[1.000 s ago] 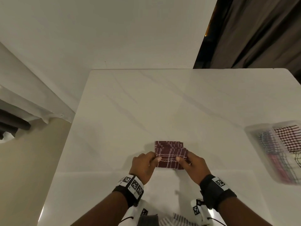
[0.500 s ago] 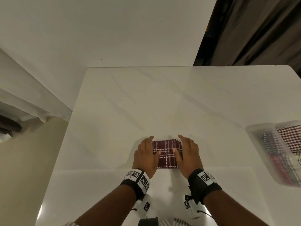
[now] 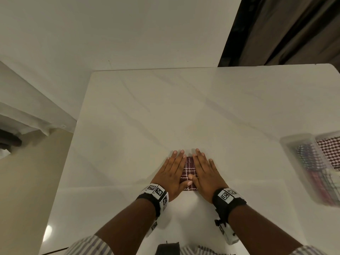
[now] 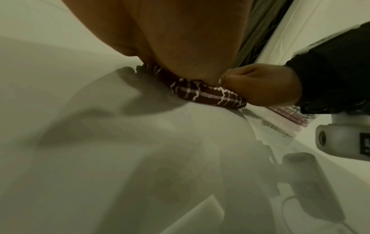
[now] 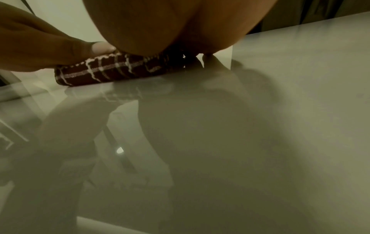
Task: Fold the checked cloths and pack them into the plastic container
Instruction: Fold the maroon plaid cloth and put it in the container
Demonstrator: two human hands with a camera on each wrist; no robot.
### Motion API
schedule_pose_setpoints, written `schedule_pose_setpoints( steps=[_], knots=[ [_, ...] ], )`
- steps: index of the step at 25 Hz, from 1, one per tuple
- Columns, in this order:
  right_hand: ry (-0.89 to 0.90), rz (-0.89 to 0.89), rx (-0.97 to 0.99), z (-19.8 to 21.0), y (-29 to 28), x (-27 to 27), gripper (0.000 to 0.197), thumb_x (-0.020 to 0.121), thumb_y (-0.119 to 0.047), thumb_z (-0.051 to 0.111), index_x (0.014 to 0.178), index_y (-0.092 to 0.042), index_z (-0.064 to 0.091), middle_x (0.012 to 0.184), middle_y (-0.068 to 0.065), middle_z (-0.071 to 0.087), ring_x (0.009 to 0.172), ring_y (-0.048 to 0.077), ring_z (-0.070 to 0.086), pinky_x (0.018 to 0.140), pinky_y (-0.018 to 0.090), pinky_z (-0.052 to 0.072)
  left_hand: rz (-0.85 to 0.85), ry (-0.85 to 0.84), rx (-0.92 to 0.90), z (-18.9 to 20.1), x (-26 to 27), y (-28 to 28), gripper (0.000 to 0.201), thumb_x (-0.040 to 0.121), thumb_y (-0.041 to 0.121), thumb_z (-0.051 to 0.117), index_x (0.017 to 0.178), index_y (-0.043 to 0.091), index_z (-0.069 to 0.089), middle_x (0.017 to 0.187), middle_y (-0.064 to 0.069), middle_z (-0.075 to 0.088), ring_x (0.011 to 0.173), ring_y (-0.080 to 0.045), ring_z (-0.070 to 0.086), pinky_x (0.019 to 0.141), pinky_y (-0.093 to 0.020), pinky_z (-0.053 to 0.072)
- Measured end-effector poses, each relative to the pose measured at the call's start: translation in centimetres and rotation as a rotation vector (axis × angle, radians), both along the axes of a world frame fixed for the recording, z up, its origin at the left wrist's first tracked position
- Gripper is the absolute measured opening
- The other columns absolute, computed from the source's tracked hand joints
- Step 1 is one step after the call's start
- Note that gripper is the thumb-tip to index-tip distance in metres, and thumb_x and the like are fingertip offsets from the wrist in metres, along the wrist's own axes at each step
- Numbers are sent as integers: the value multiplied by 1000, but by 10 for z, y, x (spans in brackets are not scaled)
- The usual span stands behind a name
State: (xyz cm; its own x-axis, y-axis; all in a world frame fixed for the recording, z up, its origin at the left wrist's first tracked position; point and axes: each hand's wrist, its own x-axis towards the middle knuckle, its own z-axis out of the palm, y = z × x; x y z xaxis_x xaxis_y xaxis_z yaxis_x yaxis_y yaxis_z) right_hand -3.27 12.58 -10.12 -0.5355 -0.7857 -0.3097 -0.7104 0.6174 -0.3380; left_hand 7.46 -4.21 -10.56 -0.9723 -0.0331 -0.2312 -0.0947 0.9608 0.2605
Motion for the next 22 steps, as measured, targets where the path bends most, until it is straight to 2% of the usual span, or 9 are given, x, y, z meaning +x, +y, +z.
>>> schedule_pose_setpoints(
  steps=[7, 9, 11, 12, 14, 16, 19, 20, 22],
  knots=[
    [-92, -3, -5, 3, -2, -6, 73, 100, -50, 26, 149, -28, -23, 155, -10, -35, 147, 12, -21, 122, 43, -3, 21, -53, 39, 10, -7, 1, 88, 94, 68, 24, 156, 13, -4, 165, -5, -8, 151, -23, -15, 123, -40, -5],
    [-105, -20, -50, 7, 1, -6, 78, 98, -53, 33, 150, -31, -21, 155, -10, -35, 147, 10, -15, 122, 41, 0, 49, -45, 39, 21, -10, 4, 84, 96, 65, 28, 156, 12, 4, 165, -7, 6, 152, -25, 2, 123, -38, 1],
    [-122, -61, -97, 10, 9, -3, 87, 95, -53, 43, 151, -32, -19, 157, -9, -32, 143, 6, -4, 120, 37, 7, 97, -31, 5, 33, -11, 5, 80, 94, 63, 37, 154, 15, 15, 157, -6, 27, 145, -25, 24, 121, -41, 15],
    [-141, -91, -107, 12, 15, 0, 89, 94, -52, 47, 152, -30, -17, 158, -9, -29, 141, 5, 2, 119, 35, 11, 137, -54, 0, 37, -10, 5, 83, 91, 64, 44, 153, 17, 18, 152, -4, 33, 140, -25, 29, 118, -42, 20],
    [-173, -138, -95, 13, 26, 11, 84, 94, -48, 49, 155, -24, -4, 161, -7, -21, 145, 9, 8, 122, 36, 16, 267, -156, 47, 37, -5, 4, 89, 81, 71, 55, 148, 21, 27, 143, -2, 40, 133, -25, 36, 111, -44, 29],
    [-212, -172, -91, 17, 38, 21, 73, 96, -49, 45, 155, -23, 10, 163, -7, -9, 149, 15, 6, 122, 38, 16, 379, -214, 115, 35, -1, 7, 81, 73, 72, 64, 135, 25, 42, 130, -1, 47, 123, -23, 43, 102, -43, 38],
    [-317, -226, -126, 32, 51, 27, 65, 96, -49, 47, 152, -26, 23, 163, -6, 7, 149, 12, 11, 121, 32, 17, 442, -133, 307, 33, -2, 16, 57, 77, 53, 72, 119, 21, 50, 118, -2, 52, 111, -22, 51, 93, -40, 47],
    [-341, -233, -146, 39, 54, 25, 65, 95, -48, 51, 151, -25, 25, 161, -5, 15, 147, 11, 16, 119, 29, 18, 433, -98, 416, 37, -4, 19, 49, 79, 45, 73, 114, 21, 49, 113, -1, 56, 106, -21, 56, 90, -39, 50],
    [-421, -326, -226, 55, 61, 19, 69, 91, -46, 62, 148, -25, 30, 145, -9, 38, 135, 9, 34, 111, 25, 27, 339, -63, 581, 51, -10, 26, 37, 84, 38, 72, 108, 25, 46, 103, 2, 65, 93, -14, 64, 83, -33, 54]
  ],
)
